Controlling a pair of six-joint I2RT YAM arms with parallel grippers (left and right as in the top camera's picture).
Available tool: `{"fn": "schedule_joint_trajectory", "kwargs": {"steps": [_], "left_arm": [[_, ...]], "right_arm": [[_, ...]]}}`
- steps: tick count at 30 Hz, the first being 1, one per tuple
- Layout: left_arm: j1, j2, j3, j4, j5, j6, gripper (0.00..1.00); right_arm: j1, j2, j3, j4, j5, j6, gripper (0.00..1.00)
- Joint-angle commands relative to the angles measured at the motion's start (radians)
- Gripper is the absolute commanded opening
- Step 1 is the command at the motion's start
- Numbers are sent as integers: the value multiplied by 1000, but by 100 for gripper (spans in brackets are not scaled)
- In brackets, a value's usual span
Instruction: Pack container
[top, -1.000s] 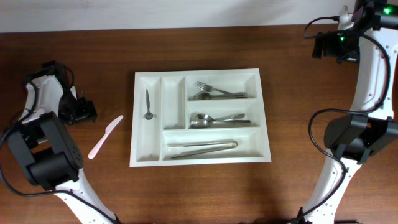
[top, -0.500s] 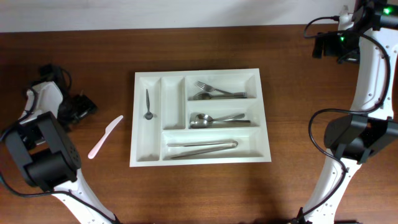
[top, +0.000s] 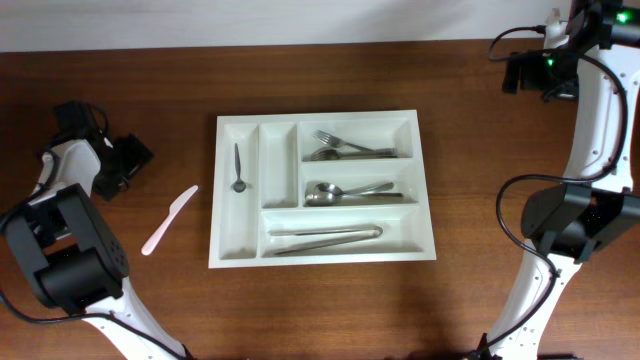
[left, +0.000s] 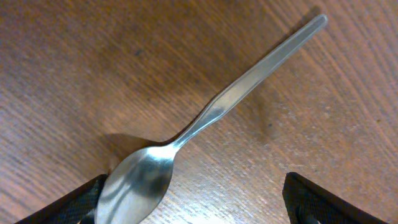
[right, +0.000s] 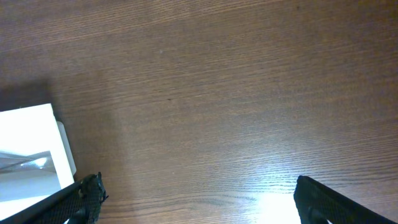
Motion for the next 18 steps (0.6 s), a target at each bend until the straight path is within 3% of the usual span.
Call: {"fn": "schedule_joint_trajectory", "kwargs": {"steps": [1, 8, 13, 18], "left_arm": [[2, 48, -47, 4, 80, -17, 89], [2, 48, -47, 20, 79, -18, 52], [2, 48, -47, 26, 78, -18, 48], [2, 48, -47, 26, 78, -18, 26]], "right_arm": [[-2, -17, 13, 0, -6, 11, 99], [-2, -17, 13, 0, -6, 11, 99], [-2, -17, 13, 0, -6, 11, 99], [-2, -17, 13, 0, -6, 11, 99]]}}
